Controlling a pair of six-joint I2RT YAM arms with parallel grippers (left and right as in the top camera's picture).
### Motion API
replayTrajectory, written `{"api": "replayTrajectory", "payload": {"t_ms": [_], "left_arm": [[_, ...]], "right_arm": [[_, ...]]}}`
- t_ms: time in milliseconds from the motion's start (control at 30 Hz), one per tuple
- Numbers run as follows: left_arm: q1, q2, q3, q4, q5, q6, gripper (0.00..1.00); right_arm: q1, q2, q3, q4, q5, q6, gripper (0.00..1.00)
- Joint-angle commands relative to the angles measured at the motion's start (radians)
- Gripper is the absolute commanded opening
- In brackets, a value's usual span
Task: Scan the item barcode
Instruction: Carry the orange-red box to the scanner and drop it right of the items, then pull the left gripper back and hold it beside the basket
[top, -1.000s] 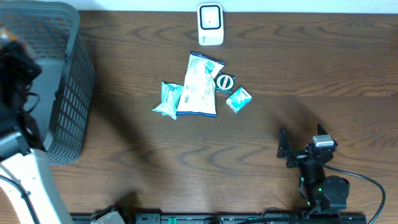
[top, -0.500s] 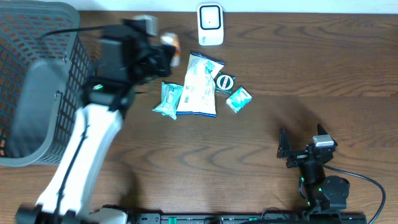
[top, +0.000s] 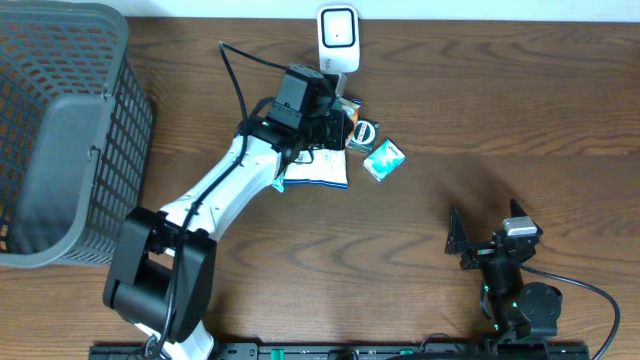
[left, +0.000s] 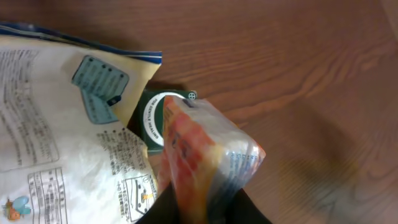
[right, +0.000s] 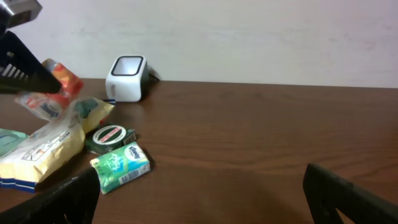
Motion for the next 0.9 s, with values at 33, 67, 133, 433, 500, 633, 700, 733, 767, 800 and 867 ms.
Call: {"api": "replayTrajectory", "payload": {"t_ms": [33, 67, 133, 433, 500, 633, 700, 733, 767, 800, 867], "left_arm": [[-0.001, 0.005, 0.005, 0.029, -0.009, 0.019, 0.4], [-0.001, 0.005, 0.005, 0.037, -0.009, 0.019, 0.43], [-0.001, 0.005, 0.005, 0.055, -0.009, 0.019, 0.5], [-0.001, -0.032, 0.005, 0.11, -0.008, 0.019, 0.63], [0.002, -0.071, 0.005, 0.11, -0.008, 0.019, 0.7], [0.04, -0.171, 0.005, 0.09, -0.009, 0.02, 0.78], [0.081, -0.226, 0.005, 0.055, -0.009, 0.02, 0.8], [0.097, -0.241, 0.005, 0.04, -0.009, 0.02, 0.8], [0.135, -0.282, 0.005, -0.006, -0.009, 0.02, 0.8], [0.163, -0.311, 0.005, -0.044, -0.009, 0.019, 0.8], [0.216, -0.364, 0.005, -0.117, -0.009, 0.019, 0.8]], "right_arm": [[0.009, -0.005, -0.002, -0.004, 0.0, 0.006, 0.99], [0.009, -0.005, -0.002, -0.004, 0.0, 0.006, 0.99], [0.009, -0.005, -0.002, -0.004, 0.0, 0.006, 0.99], [0.009, -0.005, -0.002, -0.004, 0.0, 0.006, 0.99], [0.009, -0.005, -0.002, -0.004, 0.0, 0.006, 0.99], [0.009, -0.005, -0.002, -0.004, 0.0, 0.006, 0.99], [0.009, -0.005, -0.002, -0.004, 0.0, 0.006, 0.99], [0.009, -0.005, -0.002, -0.004, 0.0, 0.006, 0.99], [0.009, -0.005, -0.002, -0.004, 0.0, 0.006, 0.99], [0.009, -0.005, -0.002, -0.004, 0.0, 0.006, 0.99], [0.009, -0.005, -0.002, -0.004, 0.001, 0.006, 0.99]]}}
